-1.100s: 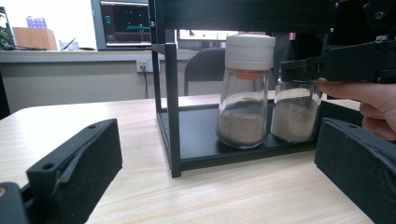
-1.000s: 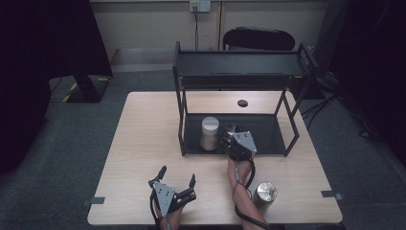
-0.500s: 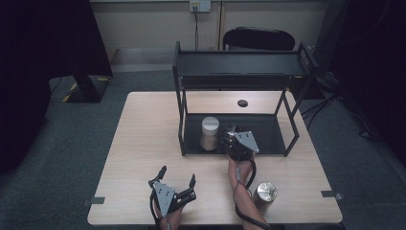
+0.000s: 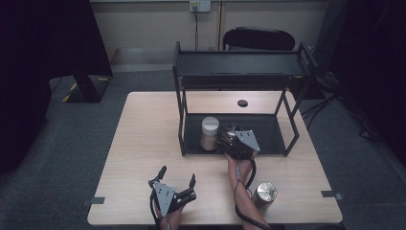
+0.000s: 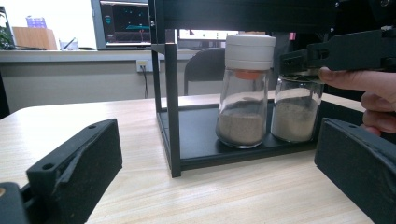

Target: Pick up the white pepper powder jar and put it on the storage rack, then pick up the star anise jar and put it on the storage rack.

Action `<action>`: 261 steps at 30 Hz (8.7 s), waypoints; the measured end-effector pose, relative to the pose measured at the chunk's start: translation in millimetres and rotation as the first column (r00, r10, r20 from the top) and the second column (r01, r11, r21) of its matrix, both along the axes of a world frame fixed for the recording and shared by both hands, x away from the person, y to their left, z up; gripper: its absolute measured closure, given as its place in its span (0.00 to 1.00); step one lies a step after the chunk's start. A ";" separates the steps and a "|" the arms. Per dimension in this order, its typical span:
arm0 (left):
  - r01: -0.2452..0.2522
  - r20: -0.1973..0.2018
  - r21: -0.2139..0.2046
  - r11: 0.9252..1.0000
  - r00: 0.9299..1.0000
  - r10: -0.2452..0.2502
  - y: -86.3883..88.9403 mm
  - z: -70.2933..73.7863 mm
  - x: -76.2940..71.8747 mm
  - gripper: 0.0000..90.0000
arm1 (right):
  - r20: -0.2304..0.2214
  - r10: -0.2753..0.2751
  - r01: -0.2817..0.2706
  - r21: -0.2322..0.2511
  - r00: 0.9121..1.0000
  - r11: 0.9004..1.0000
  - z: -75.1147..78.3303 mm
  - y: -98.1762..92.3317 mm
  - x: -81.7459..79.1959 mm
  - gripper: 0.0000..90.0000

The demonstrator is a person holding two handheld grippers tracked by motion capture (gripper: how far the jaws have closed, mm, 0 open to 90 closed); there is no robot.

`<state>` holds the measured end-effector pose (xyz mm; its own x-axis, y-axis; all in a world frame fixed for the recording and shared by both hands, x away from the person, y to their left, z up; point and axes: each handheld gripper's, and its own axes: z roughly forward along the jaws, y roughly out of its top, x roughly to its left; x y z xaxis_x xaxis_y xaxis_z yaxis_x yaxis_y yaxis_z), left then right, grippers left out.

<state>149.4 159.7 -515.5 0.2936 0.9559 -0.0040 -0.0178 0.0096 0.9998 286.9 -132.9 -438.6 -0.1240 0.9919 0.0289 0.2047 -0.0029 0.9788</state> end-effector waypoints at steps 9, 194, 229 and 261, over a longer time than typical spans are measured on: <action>-0.003 0.001 0.000 1.000 1.000 0.003 -0.5 -0.2 -0.2 0.00 | 0.056 0.013 -0.014 0.001 0.998 1.000 -2.7 0.9 -8.4 0.00; -0.007 -0.001 -0.001 1.000 1.000 0.007 -1.1 0.1 -0.3 0.00 | 0.198 -0.124 0.119 0.035 0.972 0.992 -27.2 -140.0 -118.5 0.00; -0.006 -0.001 0.000 1.000 1.000 0.006 -1.1 0.2 -0.3 0.00 | 0.156 -0.170 0.172 0.005 0.973 0.985 -61.6 -139.1 -114.1 0.00; -0.007 -0.001 0.000 1.000 1.000 0.007 -1.2 0.2 -0.3 0.00 | 0.261 -0.088 0.082 0.035 0.961 0.996 -21.3 -139.4 -144.4 0.01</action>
<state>149.1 158.5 -515.4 0.2868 0.9580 -0.0046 -0.0167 0.0098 0.9998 142.5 -272.3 -459.9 -0.0459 0.9985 0.0302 -0.0608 -0.0329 0.9976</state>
